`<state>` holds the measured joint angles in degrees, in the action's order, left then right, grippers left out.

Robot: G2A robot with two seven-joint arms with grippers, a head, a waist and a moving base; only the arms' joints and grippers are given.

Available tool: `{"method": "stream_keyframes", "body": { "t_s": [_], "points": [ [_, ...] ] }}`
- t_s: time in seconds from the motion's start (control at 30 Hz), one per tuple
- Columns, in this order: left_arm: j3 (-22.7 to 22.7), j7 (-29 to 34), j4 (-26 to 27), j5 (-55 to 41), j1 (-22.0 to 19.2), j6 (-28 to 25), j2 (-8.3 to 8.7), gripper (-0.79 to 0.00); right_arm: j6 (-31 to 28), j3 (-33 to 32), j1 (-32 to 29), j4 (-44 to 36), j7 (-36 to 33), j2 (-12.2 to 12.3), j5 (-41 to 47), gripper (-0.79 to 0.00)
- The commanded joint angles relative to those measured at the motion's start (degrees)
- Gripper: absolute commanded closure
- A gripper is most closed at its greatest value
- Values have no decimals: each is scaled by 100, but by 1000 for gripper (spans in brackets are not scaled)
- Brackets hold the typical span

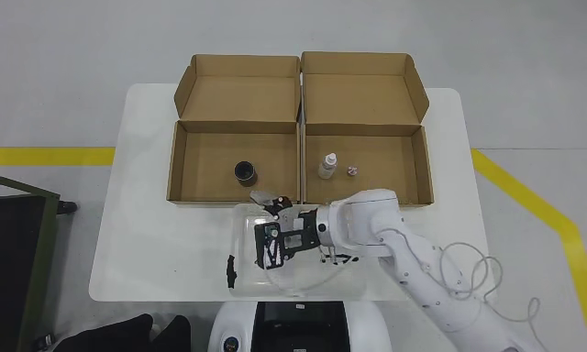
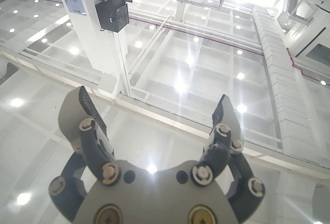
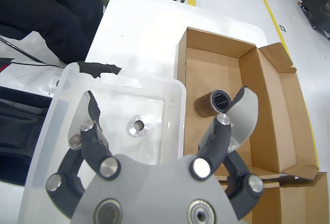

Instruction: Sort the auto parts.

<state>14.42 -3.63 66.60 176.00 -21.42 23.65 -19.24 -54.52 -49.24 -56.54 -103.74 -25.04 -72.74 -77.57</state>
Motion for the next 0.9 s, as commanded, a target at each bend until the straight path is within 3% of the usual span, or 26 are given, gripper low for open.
{"method": "stream_keyframes", "body": {
  "t_s": [0.0,0.33,0.4,0.5,0.63,0.87],
  "points": [
    [0,0,0,0,0,0,0,-785,-20,5,-69,-27,39,20,-98,-785],
    [0,0,0,0,0,0,0,-785,0,152,-290,20,429,84,-700,-785],
    [0,0,0,0,0,0,0,-785,28,166,-342,84,529,96,-775,-717],
    [0,0,0,0,0,0,0,-785,37,215,-387,174,629,110,-910,-714],
    [0,0,0,0,0,0,0,-785,59,292,-394,335,783,117,-1060,-625],
    [0,0,0,0,0,0,0,-785,180,351,-326,700,1036,122,-1299,-610]
  ]
}}
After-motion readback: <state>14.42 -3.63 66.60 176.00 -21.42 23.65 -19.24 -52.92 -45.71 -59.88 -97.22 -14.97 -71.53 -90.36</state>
